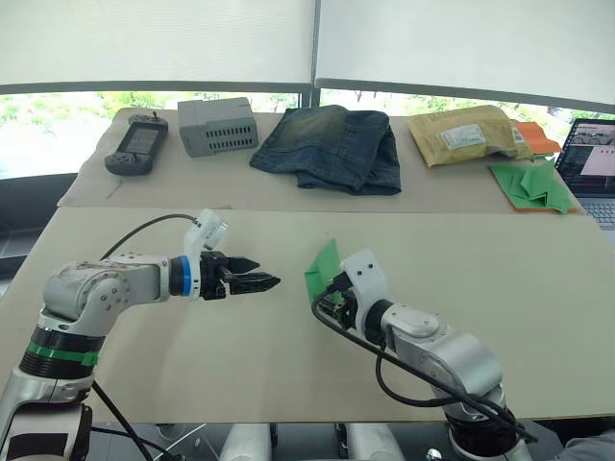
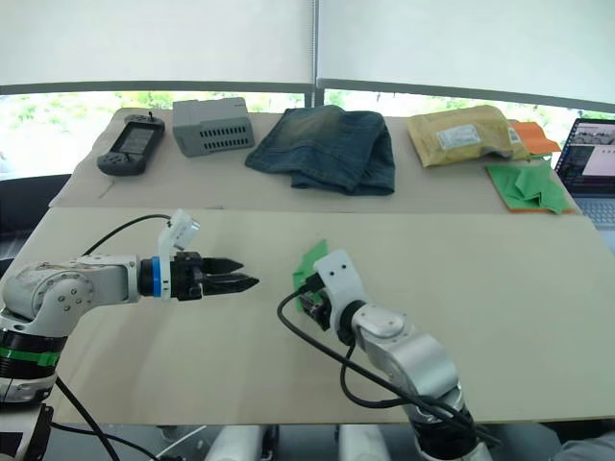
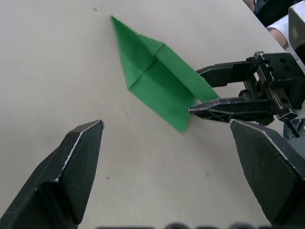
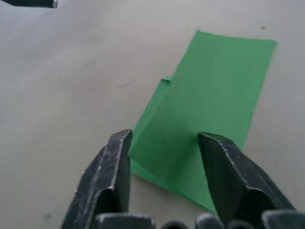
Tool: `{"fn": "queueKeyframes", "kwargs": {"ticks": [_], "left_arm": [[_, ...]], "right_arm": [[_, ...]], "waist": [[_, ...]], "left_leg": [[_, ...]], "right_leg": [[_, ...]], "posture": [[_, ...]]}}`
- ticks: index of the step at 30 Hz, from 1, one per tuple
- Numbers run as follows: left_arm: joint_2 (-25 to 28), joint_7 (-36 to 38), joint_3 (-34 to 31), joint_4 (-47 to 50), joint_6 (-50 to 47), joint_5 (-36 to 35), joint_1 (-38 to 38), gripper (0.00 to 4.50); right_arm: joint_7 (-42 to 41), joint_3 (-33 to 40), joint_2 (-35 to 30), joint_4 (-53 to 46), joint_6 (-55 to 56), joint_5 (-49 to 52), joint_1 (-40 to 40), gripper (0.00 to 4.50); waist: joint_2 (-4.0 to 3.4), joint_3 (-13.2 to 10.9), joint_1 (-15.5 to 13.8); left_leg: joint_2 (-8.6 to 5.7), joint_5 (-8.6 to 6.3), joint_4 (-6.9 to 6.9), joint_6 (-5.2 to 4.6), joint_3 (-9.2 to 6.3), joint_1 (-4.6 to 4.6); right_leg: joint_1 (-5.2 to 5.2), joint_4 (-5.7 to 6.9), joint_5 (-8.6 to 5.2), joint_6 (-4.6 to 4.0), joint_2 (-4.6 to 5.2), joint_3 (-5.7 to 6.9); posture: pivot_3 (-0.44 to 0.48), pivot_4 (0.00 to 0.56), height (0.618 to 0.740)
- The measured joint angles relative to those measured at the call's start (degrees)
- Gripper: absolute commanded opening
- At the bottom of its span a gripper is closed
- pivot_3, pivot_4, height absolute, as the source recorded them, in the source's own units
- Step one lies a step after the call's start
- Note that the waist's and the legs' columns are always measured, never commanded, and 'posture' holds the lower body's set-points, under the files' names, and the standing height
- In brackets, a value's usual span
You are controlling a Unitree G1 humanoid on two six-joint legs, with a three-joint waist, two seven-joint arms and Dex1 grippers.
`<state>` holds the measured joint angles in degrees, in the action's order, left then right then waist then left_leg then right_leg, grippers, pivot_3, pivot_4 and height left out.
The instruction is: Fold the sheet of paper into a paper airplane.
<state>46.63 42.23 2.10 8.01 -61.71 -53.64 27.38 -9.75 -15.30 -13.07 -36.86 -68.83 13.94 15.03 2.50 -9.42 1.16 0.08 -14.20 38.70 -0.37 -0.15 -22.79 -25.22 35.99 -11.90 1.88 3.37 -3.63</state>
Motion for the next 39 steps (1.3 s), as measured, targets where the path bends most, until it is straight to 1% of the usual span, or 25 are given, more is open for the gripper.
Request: {"fn": "queueKeyframes", "kwargs": {"ticks": [4, 5, 7, 10, 12, 14, 16, 17, 20, 22, 23, 26, 27, 30, 33, 35, 39], "left_arm": [[-0.3, 1.2, -0.1, 0.0, -0.2, 1.6, 0.8, 4.5], [-0.5, 1.3, -0.1, 0.0, -0.2, 1.9, 0.9, 4.5], [-1.3, 1.8, -0.1, -0.1, -0.2, 2.4, 0.9, 4.5], [-1.6, 2.5, -0.3, -0.7, 0.2, 3.5, 1.0, 4.5], [-1.7, 3.3, -0.6, -1.3, 0.3, 4.3, 0.9, 4.5], [-1.6, 4.5, -0.9, -1.2, 0.8, 4.6, 0.7, 4.5], [-1.6, 5.6, -1.0, -1.0, 1.7, 5.1, 0.1, 4.5], [-1.5, 6.2, -1.1, -0.5, 2.2, 5.4, -0.7, 4.5], [-1.5, 7.9, -1.2, 0.6, 3.5, 6.1, -2.2, 4.5], [-1.6, 8.5, -1.7, 1.3, 3.8, 6.0, -2.7, 4.5], [-1.5, 8.9, -2.7, 1.3, 2.6, 4.9, -2.9, 4.5], [-1.2, 10.3, -3.7, 1.9, 0.5, 2.7, -3.4, 4.5], [-1.1, 10.6, -3.8, 2.5, 0.2, 2.5, -3.8, 4.5], [-1.0, 10.9, -4.2, 2.5, 0.1, 2.5, -4.5, 4.5], [-0.8, 10.9, -4.3, 2.5, 0.1, 2.7, -5.0, 4.5], [-0.8, 10.9, -4.3, 2.6, 0.1, 2.8, -5.2, 4.5], [-0.9, 10.9, -4.3, 3.3, 0.3, 3.0, -5.4, 4.5]], "right_arm": [[-0.3, 0.1, -3.5, -1.6, 0.0, -0.5, 0.3, 0.06], [-1.1, -0.3, -4.8, -1.8, 0.4, -0.6, 0.6, 0.02], [-4.4, -2.0, -10.6, -2.0, 3.0, -1.1, 2.2, 0.02], [-12.7, -4.3, -23.0, -2.1, 12.6, -2.9, 3.6, 0.02], [-19.1, -5.0, -30.2, -0.8, 21.8, -4.6, 3.5, 0.02], [-25.6, -4.8, -36.2, 3.1, 32.3, -6.5, 3.3, 0.02], [-30.6, -4.7, -39.3, 7.4, 40.7, -7.7, 3.2, 0.02], [-34.1, -4.6, -40.5, 11.4, 47.5, -8.4, 3.8, 0.02], [-40.7, -4.6, -40.8, 23.6, 64.4, -10.9, 8.7, 0.02], [-43.4, -4.3, -40.4, 29.2, 73.4, -12.3, 11.5, 0.02], [-45.2, -4.6, -39.1, 33.2, 79.3, -13.2, 13.7, 0.02], [-48.1, -5.5, -35.7, 42.1, 90.7, -15.0, 18.3, 0.02], [-48.9, -5.7, -34.7, 44.1, 93.4, -15.1, 18.9, 0.02], [-50.5, -6.1, -31.6, 47.9, 98.2, -15.0, 19.7, 0.02], [-51.5, -6.5, -30.2, 49.2, 99.7, -15.2, 19.2, 0.02], [-51.4, -6.4, -30.2, 49.2, 99.2, -15.5, 18.1, 0.02], [-49.8, -5.8, -30.1, 47.7, 94.4, -16.1, 14.2, 0.02]], "waist": [[0.0, 0.0, 0.1], [0.0, 0.0, 0.2], [-0.03, 0.0, 0.3], [-0.03, 0.0, 0.4], [-0.03, 0.0, 0.4], [-0.01, 0.0, 0.4], [-0.01, 0.0, 0.4], [0.0, 0.0, 0.6], [0.02, -0.1, 1.3], [0.02, -0.1, 1.3], [0.03, -0.1, 1.4], [0.02, -0.1, 1.4], [0.02, -0.1, 1.4], [0.02, -0.1, 1.3], [0.0, -0.1, 1.0], [0.0, -0.1, 0.8], [0.0, -0.1, 0.8]], "left_leg": [[0.0, 0.0, 0.03, 0.0, 0.01, 0.0], [0.0, 0.0, 0.05, -0.01, 0.01, 0.0], [-0.02, 0.0, 0.09, -0.01, 0.02, -0.01], [-0.03, -0.01, 0.13, -0.04, 0.03, -0.01], [-0.03, -0.02, 0.13, -0.06, 0.03, -0.02], [-0.01, -0.04, 0.13, -0.09, 0.04, -0.02], [-0.02, -0.05, 0.14, -0.11, 0.09, -0.01], [-0.01, -0.06, 0.15, -0.12, 0.13, 0.0], [0.0, -0.04, 0.21, -0.14, 0.18, 0.01], [0.05, -0.04, 0.2, -0.15, 0.16, 0.05], [0.08, -0.04, 0.2, -0.15, 0.16, 0.06], [0.1, -0.03, 0.18, -0.15, 0.17, 0.09], [0.1, -0.04, 0.18, -0.15, 0.15, 0.09], [0.12, -0.04, 0.18, -0.16, 0.12, 0.06], [0.11, -0.04, 0.21, -0.16, 0.04, 0.03], [0.1, -0.04, 0.22, -0.16, 0.0, 0.04], [0.11, -0.04, 0.23, -0.16, -0.02, 0.07]], "right_leg": [[0.01, 0.0, -0.08, 0.18, 0.0, 0.0], [0.02, 0.0, -0.1, 0.22, 0.0, 0.0], [0.03, -0.01, -0.1, 0.29, 0.02, -0.01], [0.09, -0.07, -0.11, 0.36, 0.01, 0.0], [0.08, -0.09, -0.12, 0.38, 0.0, 0.02], [0.11, -0.11, -0.12, 0.39, -0.01, 0.02], [0.11, -0.12, -0.12, 0.39, 0.01, 0.0], [0.11, -0.12, -0.11, 0.39, 0.01, -0.06], [0.11, -0.1, -0.04, 0.41, 0.01, -0.1], [0.13, -0.07, -0.03, 0.4, -0.03, -0.1], [0.12, -0.05, -0.02, 0.39, -0.06, -0.1], [0.12, -0.02, 0.02, 0.32, -0.07, -0.12], [0.12, -0.01, 0.14, 0.1, -0.06, -0.12], [0.11, 0.0, 0.23, -0.04, -0.02, -0.12], [0.11, 0.01, 0.23, -0.04, 0.07, -0.12], [0.14, 0.0, 0.24, -0.04, 0.09, -0.12], [0.12, 0.11, 0.24, -0.05, 0.06, -0.12]], "posture": [[0.0, 0.15, 0.728], [0.0, 0.15, 0.728], [0.0, 0.15, 0.728], [0.0, 0.15, 0.728], [0.0, 0.15, 0.728], [0.0, 0.15, 0.728], [0.0, 0.15, 0.728], [0.0, 0.15, 0.728], [0.0, 0.15, 0.728], [0.0, 0.15, 0.728], [0.0, 0.15, 0.728], [0.0, 0.15, 0.728], [0.0, 0.15, 0.728], [0.0, 0.15, 0.728], [0.0, 0.15, 0.728], [0.0, 0.15, 0.728], [0.0, 0.15, 0.728]]}}
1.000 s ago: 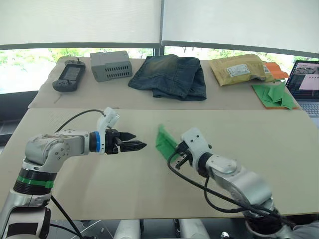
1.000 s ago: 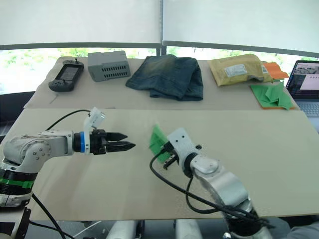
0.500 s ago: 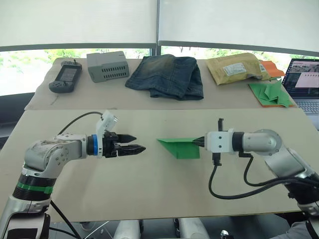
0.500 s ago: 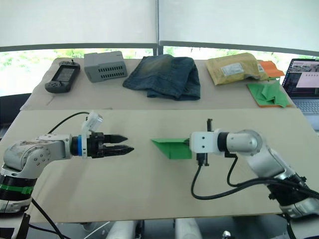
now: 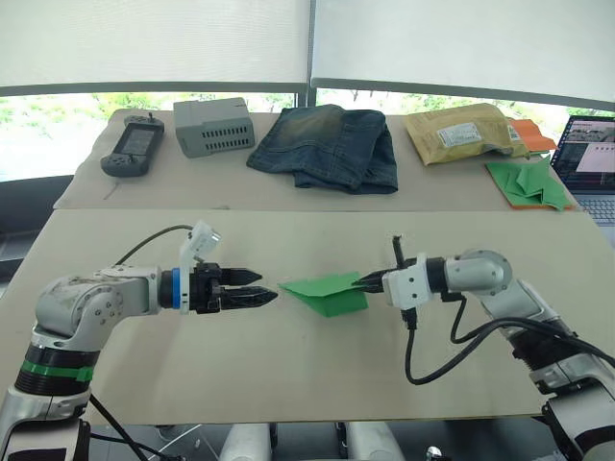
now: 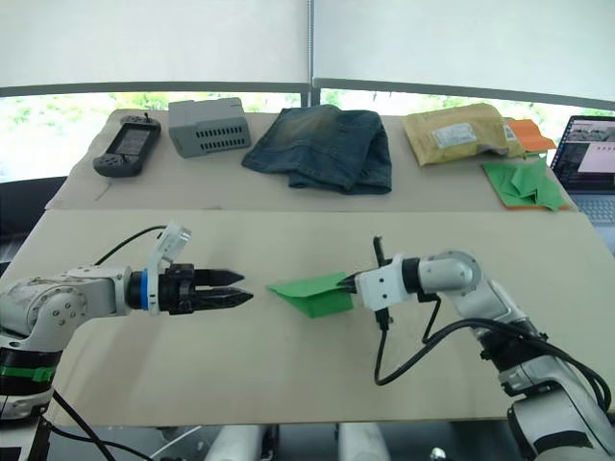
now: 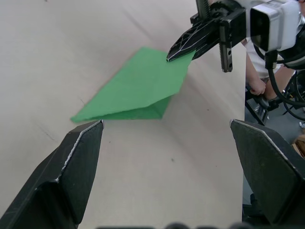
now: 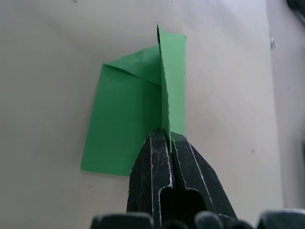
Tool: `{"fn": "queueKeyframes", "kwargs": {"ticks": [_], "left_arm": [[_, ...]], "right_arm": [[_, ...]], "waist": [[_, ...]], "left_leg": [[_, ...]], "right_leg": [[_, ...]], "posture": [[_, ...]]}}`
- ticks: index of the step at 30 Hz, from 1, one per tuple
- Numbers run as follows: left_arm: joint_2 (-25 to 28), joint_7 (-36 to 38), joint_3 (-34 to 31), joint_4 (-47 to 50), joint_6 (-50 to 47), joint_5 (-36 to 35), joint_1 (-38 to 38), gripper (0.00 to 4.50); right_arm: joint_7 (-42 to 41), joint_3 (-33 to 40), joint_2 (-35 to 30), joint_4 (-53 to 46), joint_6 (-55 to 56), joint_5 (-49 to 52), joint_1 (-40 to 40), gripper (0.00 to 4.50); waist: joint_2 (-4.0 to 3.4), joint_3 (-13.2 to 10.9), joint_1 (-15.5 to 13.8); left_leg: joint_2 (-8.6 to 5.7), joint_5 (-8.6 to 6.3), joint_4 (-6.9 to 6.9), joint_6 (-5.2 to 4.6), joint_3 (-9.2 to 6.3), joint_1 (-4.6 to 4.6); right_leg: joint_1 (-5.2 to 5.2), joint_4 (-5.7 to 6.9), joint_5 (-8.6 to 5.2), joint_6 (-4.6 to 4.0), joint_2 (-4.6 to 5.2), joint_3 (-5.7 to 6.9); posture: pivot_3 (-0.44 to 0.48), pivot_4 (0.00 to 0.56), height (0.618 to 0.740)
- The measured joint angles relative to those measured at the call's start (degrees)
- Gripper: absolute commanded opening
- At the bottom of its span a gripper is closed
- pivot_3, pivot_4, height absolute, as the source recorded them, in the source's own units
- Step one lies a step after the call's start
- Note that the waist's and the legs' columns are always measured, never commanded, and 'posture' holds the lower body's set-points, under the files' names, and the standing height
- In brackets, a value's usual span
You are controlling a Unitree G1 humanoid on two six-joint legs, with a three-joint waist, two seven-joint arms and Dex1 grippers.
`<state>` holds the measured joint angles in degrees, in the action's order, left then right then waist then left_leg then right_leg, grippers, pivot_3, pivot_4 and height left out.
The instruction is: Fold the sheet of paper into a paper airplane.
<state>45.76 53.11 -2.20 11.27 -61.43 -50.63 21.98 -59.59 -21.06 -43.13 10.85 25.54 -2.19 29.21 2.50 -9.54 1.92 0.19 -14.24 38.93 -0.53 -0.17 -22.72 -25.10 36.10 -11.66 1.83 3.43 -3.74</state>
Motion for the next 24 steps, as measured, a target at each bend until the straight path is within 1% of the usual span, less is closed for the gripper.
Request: {"fn": "queueKeyframes", "kwargs": {"ticks": [4, 7, 10, 13, 17, 20, 21, 24], "left_arm": [[-0.9, -0.8, 0.1, -1.2, 0.7, 1.7, 1.0, 4.5], [-1.3, -0.7, 0.4, -1.5, 1.5, 3.0, 1.8, 4.5], [-1.5, -0.3, 0.8, -1.8, 1.8, 3.7, 2.1, 4.5], [-1.8, 0.3, 1.3, -2.4, 1.9, 4.3, 2.2, 4.5], [-2.9, 0.6, 1.3, -4.8, 2.0, 4.8, 3.8, 4.5], [-3.1, 1.6, 1.3, -5.8, 4.0, 6.1, 4.6, 4.5], [-3.5, 1.9, 1.4, -6.3, 4.9, 6.8, 5.0, 4.5], [-5.3, 3.2, 2.1, -8.0, 10.0, 9.5, 6.1, 4.5]], "right_arm": [[1.3, 1.7, -0.7, -4.7, -3.4, -1.1, -3.8, 0.02], [1.5, 2.0, -0.9, -6.2, -4.8, -1.5, -5.2, 0.02], [2.4, 2.5, -0.9, -6.3, -5.0, -1.9, -5.3, 0.94], [2.5, 3.3, -1.0, -6.4, -4.9, -2.5, -4.4, 2.01], [0.8, 4.1, -2.7, -8.2, -4.8, -3.1, -2.4, 3.39], [-1.1, 6.1, -3.9, -11.2, -6.7, -0.5, -1.0, 4.39], [-1.9, 6.9, -4.7, -12.7, -8.1, 1.3, -0.8, 4.48], [-4.1, 10.5, -6.7, -18.3, -15.1, 7.3, -0.6, 4.48]], "waist": [[0.0, 0.0, 0.0], [0.0, 0.0, 0.2], [0.0, 0.0, 0.4], [0.0, 0.0, 0.3], [-0.01, 0.0, 0.3], [-0.01, 0.0, 0.2], [-0.01, 0.0, 0.2], [-0.01, 0.0, -0.1]], "left_leg": [[-0.08, 0.01, 0.02, 0.0, 0.06, 0.08], [-0.07, 0.01, 0.02, 0.0, 0.13, 0.11], [-0.08, 0.01, 0.01, 0.0, 0.14, 0.11], [-0.09, 0.01, 0.01, 0.0, 0.14, 0.11], [-0.11, 0.01, 0.02, 0.0, 0.14, 0.1], [-0.11, 0.01, 0.02, 0.0, 0.13, 0.1], [-0.12, 0.01, 0.02, 0.0, 0.11, 0.1], [-0.12, 0.01, 0.02, 0.0, 0.11, 0.09]], "right_leg": [[0.04, 0.05, 0.0, -0.01, -0.07, 0.0], [0.06, 0.04, -0.01, -0.01, -0.09, 0.0], [0.06, 0.04, -0.01, -0.01, -0.08, -0.02], [0.06, 0.03, -0.01, -0.01, -0.08, -0.02], [0.06, 0.04, -0.01, -0.01, -0.07, -0.02], [0.07, 0.03, -0.01, -0.01, -0.06, -0.02], [0.07, 0.03, 0.0, -0.01, -0.05, -0.02], [0.07, 0.03, 0.0, -0.02, -0.04, -0.02]], "posture": [[0.0, 0.15, 0.728], [0.0, 0.15, 0.728], [0.0, 0.15, 0.728], [0.0, 0.15, 0.728], [0.0, 0.15, 0.728], [0.0, 0.15, 0.728], [0.0, 0.15, 0.728], [0.0, 0.15, 0.728]]}}
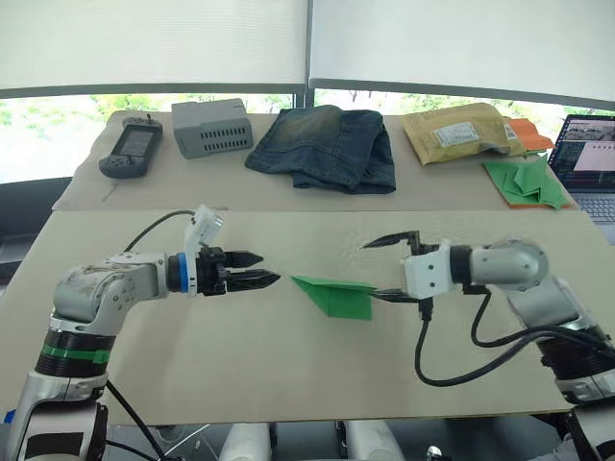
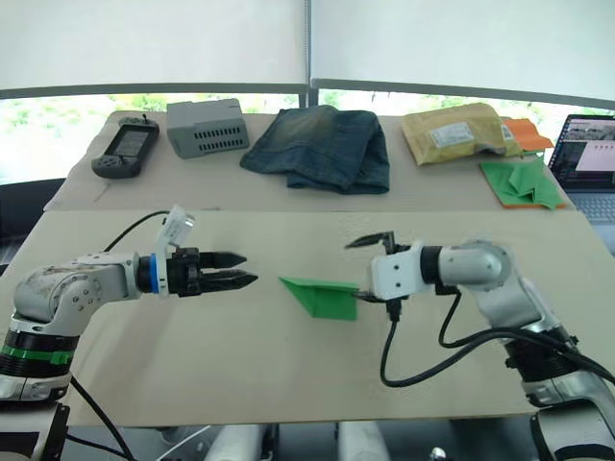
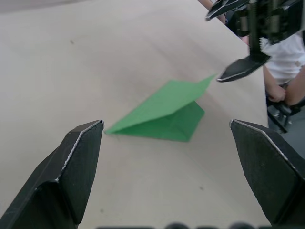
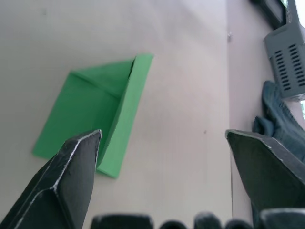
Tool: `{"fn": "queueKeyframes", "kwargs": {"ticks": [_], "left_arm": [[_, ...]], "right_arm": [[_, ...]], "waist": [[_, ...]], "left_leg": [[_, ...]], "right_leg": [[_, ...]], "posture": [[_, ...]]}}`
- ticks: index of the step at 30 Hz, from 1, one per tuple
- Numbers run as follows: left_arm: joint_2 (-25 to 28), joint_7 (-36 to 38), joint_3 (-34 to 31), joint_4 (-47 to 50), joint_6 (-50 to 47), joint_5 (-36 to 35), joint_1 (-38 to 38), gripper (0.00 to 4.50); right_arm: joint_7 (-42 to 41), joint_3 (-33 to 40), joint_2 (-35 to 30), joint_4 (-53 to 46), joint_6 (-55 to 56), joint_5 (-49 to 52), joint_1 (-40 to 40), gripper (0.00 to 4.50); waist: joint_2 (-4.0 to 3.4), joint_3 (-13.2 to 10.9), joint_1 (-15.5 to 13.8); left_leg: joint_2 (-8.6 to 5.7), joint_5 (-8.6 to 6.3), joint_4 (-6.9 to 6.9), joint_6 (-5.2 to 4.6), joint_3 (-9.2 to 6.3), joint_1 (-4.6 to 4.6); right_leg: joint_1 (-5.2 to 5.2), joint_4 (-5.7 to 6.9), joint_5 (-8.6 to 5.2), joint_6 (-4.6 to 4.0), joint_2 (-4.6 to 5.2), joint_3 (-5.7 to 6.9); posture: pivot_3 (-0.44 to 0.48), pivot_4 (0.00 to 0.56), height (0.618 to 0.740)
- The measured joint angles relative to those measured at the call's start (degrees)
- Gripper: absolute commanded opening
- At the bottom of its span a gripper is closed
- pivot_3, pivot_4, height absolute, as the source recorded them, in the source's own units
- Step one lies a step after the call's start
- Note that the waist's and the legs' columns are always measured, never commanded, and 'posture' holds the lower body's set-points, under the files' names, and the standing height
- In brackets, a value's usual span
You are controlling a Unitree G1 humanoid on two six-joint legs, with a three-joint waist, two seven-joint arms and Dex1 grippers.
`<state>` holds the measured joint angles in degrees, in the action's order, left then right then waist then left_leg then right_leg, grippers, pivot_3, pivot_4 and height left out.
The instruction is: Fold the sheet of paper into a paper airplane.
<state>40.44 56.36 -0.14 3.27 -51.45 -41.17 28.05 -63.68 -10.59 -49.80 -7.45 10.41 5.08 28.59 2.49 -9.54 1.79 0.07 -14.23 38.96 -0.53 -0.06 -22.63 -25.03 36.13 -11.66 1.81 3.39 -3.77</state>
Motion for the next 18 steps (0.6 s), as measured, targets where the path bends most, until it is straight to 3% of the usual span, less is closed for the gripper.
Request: {"fn": "queueKeyframes", "kwargs": {"ticks": [2, 3, 8, 15, 16, 18], "left_arm": [[-2.7, 0.4, 0.3, -1.3, 4.2, 1.8, 1.5, 4.5], [-4.0, 0.6, 0.6, -2.0, 6.5, 2.9, 2.2, 4.24], [-8.7, 3.0, 3.5, -8.3, 20.0, 10.3, 4.8, 2.7], [-14.3, 7.2, 10.3, -20.5, 28.7, 19.0, 11.1, 0.25], [-14.8, 8.0, 11.3, -21.2, 29.3, 19.8, 11.3, 0.04], [-15.3, 10.4, 15.0, -22.3, 30.0, 22.4, 11.4, 0.04]], "right_arm": [[-0.6, 2.2, -1.3, -3.7, -5.4, 3.4, 0.2, 4.48], [-0.6, 2.9, -1.8, -5.3, -7.8, 4.6, 0.3, 4.5], [3.4, 7.0, -1.9, -10.9, -21.5, 7.8, -1.2, 4.5], [11.9, 9.7, -0.1, -18.3, -35.0, 9.3, -6.9, 4.5], [12.9, 9.8, 0.0, -19.2, -36.2, 9.2, -7.4, 4.5], [15.4, 10.3, 0.4, -21.5, -38.9, 9.1, -9.1, 4.5]], "waist": [[0.0, 0.0, -0.6], [0.0, 0.0, -0.8], [0.0, 0.0, -1.1], [0.0, 0.0, -1.2], [0.0, 0.0, -1.2], [0.0, 0.0, -1.0]], "left_leg": [[0.0, 0.0, 0.04, 0.0, 0.0, 0.0], [-0.01, 0.0, 0.05, 0.0, 0.01, 0.01], [-0.04, 0.0, 0.07, 0.0, 0.06, -0.02], [-0.11, 0.01, 0.13, -0.04, 0.06, -0.17], [-0.11, 0.0, 0.14, -0.05, 0.06, -0.21], [-0.1, -0.02, 0.15, -0.08, 0.05, -0.22]], "right_leg": [[0.03, -0.01, 0.01, -0.01, 0.0, 0.02], [0.05, -0.02, 0.02, -0.01, 0.0, 0.03], [0.04, -0.03, 0.02, -0.01, 0.01, 0.02], [0.01, -0.07, 0.04, 0.07, 0.03, 0.01], [-0.01, -0.08, 0.05, 0.08, 0.03, 0.01], [-0.02, -0.1, 0.05, 0.09, 0.02, 0.0]], "posture": [[0.0, 0.15, 0.728], [0.0, 0.15, 0.728], [0.0, 0.15, 0.728], [0.0, 0.15, 0.728], [0.0, 0.15, 0.728], [0.0, 0.15, 0.728]]}}
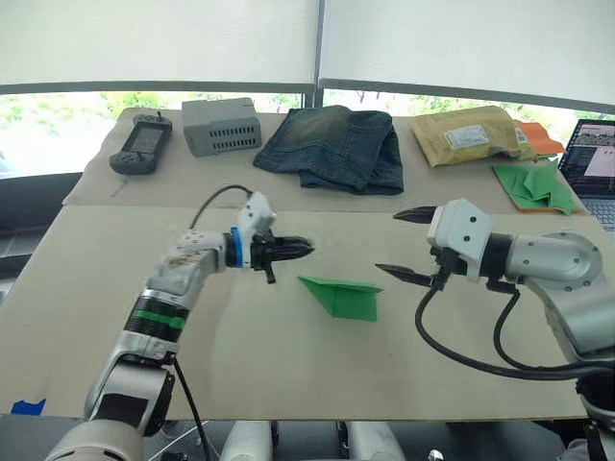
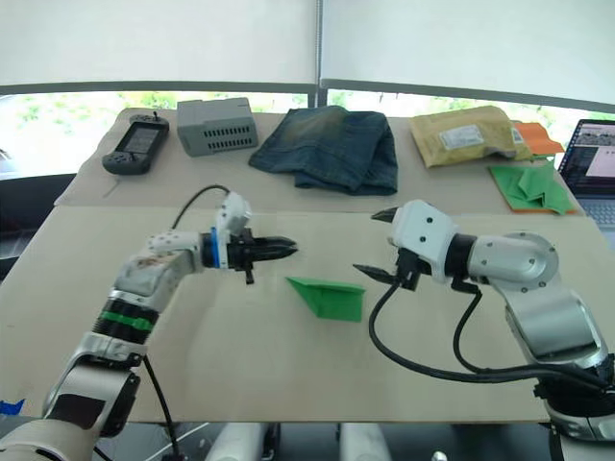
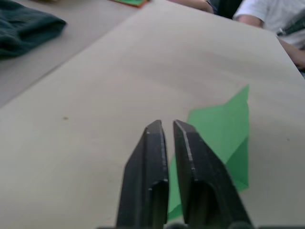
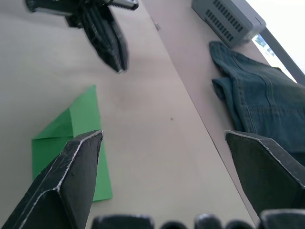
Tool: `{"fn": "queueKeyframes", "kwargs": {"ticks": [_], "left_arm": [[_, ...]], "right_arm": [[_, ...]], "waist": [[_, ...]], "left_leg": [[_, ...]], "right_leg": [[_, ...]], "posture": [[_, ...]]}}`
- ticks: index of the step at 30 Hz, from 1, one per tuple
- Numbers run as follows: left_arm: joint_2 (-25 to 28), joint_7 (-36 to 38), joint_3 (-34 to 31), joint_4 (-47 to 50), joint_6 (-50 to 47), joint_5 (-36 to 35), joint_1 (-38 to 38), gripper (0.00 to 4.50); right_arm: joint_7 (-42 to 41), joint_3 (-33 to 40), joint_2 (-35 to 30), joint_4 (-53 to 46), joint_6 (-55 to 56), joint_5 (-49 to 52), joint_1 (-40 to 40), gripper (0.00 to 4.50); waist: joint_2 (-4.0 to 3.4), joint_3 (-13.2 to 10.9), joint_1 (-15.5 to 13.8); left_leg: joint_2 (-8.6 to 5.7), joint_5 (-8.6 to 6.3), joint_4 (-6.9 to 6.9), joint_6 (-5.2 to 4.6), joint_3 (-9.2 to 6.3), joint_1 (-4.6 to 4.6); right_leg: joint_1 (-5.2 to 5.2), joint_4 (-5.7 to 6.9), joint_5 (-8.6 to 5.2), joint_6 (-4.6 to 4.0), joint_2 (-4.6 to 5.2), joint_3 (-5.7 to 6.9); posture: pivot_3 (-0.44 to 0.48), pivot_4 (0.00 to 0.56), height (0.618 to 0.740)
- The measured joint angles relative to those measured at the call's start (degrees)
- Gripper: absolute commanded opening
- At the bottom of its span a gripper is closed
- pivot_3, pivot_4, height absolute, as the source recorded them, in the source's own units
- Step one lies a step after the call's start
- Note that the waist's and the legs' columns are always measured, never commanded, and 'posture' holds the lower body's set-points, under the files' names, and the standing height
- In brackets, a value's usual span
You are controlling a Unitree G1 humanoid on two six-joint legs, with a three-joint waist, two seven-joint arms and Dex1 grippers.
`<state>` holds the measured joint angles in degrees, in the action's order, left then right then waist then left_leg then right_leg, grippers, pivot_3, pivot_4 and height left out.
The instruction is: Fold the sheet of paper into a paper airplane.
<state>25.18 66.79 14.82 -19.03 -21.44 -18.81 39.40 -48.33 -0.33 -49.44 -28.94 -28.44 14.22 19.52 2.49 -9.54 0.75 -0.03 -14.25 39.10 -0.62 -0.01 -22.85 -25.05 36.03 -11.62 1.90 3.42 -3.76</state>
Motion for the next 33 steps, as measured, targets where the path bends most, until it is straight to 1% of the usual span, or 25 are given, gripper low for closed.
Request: {"fn": "queueKeyframes", "kwargs": {"ticks": [4, 9, 15, 18, 21, 22, 24, 25, 29, 33], "left_arm": [[-0.9, 2.1, 3.8, -1.8, 0.2, 3.5, 0.0, 0.04], [-1.2, 2.7, 5.9, -5.1, 2.8, 7.9, 0.0, 0.04], [-3.1, 2.3, 5.9, -5.6, 4.2, 9.8, 0.1, 0.04], [-4.0, 1.8, 5.7, -5.7, 4.2, 10.2, 0.0, 0.04], [-4.3, 1.4, 5.5, -5.7, 4.1, 10.5, -0.1, 0.04], [-4.3, 1.3, 5.4, -5.7, 4.1, 10.5, -0.1, 0.04], [-4.5, 1.2, 5.4, -5.7, 4.1, 10.8, -0.2, 0.0], [-4.6, 1.2, 5.4, -5.7, 4.1, 10.9, -0.3, 0.0], [-4.6, 1.3, 5.2, -5.4, 4.0, 10.9, -0.7, 0.0], [-4.6, 1.4, 5.2, -5.0, 4.0, 10.9, -1.1, 0.0]], "right_arm": [[3.9, 1.1, 0.8, -2.8, -4.4, -0.2, -2.7, 4.5], [6.1, 1.7, 0.8, -6.0, -6.7, -0.5, -6.0, 4.5], [7.3, 1.8, 1.0, -9.3, -7.3, 0.0, -8.4, 4.5], [6.5, 0.9, 1.1, -11.9, -7.2, 0.6, -13.2, 4.5], [5.6, -2.4, 1.1, -12.3, -6.3, -0.1, -18.3, 4.5], [5.7, -3.3, 1.3, -11.9, -5.7, -0.7, -18.8, 4.5], [6.4, -4.0, 2.3, -10.6, -4.2, -2.2, -19.0, 3.92], [6.7, -4.4, 2.4, -10.1, -3.6, -2.8, -19.0, 3.71], [7.5, -8.4, 3.0, -6.9, 1.3, -7.7, -19.0, 2.38], [7.2, -12.2, 3.0, -1.8, 6.8, -13.1, -17.2, 2.38]], "waist": [[0.0, 0.0, 0.1], [0.0, 0.0, 0.0], [0.0, 0.0, -0.2], [0.0, 0.0, -0.4], [-0.01, 0.0, -0.3], [-0.01, 0.0, -0.2], [-0.01, 0.0, -0.1], [-0.01, 0.0, -0.1], [-0.02, 0.0, -0.1], [-0.02, 0.0, 0.0]], "left_leg": [[0.01, 0.01, 0.02, -0.01, -0.01, 0.0], [0.01, 0.04, 0.03, -0.06, -0.01, 0.0], [-0.01, 0.04, 0.07, -0.07, -0.04, 0.01], [0.0, 0.02, 0.08, -0.08, -0.05, 0.03], [-0.01, 0.03, 0.13, -0.08, -0.03, 0.04], [0.0, 0.03, 0.16, -0.09, -0.02, 0.05], [0.0, 0.04, 0.22, -0.1, -0.03, 0.09], [0.0, 0.04, 0.22, -0.1, -0.03, 0.13], [0.02, 0.01, 0.21, -0.14, -0.02, 0.25], [0.01, 0.0, 0.21, -0.16, -0.01, 0.35]], "right_leg": [[-0.03, 0.05, 0.0, 0.01, -0.03, 0.0], [-0.02, 0.06, 0.0, 0.03, -0.03, 0.0], [0.05, 0.04, 0.0, 0.07, -0.01, 0.01], [0.09, 0.02, -0.09, 0.23, -0.01, 0.02], [0.12, 0.03, -0.1, 0.27, -0.01, 0.01], [0.13, 0.04, -0.12, 0.35, -0.01, -0.01], [0.18, 0.05, -0.19, 0.53, -0.02, -0.01], [0.22, 0.05, -0.19, 0.53, -0.02, 0.0], [0.34, 0.03, -0.22, 0.56, -0.04, 0.0], [0.45, 0.0, -0.21, 0.55, -0.03, 0.0]], "posture": [[0.0, 0.15, 0.728], [0.0, 0.15, 0.728], [0.0, 0.15, 0.728], [0.0, 0.15, 0.728], [0.0, 0.15, 0.728], [0.0, 0.15, 0.728], [0.0, 0.15, 0.728], [0.0, 0.15, 0.728], [0.0, 0.15, 0.728], [0.0, 0.15, 0.728]]}}
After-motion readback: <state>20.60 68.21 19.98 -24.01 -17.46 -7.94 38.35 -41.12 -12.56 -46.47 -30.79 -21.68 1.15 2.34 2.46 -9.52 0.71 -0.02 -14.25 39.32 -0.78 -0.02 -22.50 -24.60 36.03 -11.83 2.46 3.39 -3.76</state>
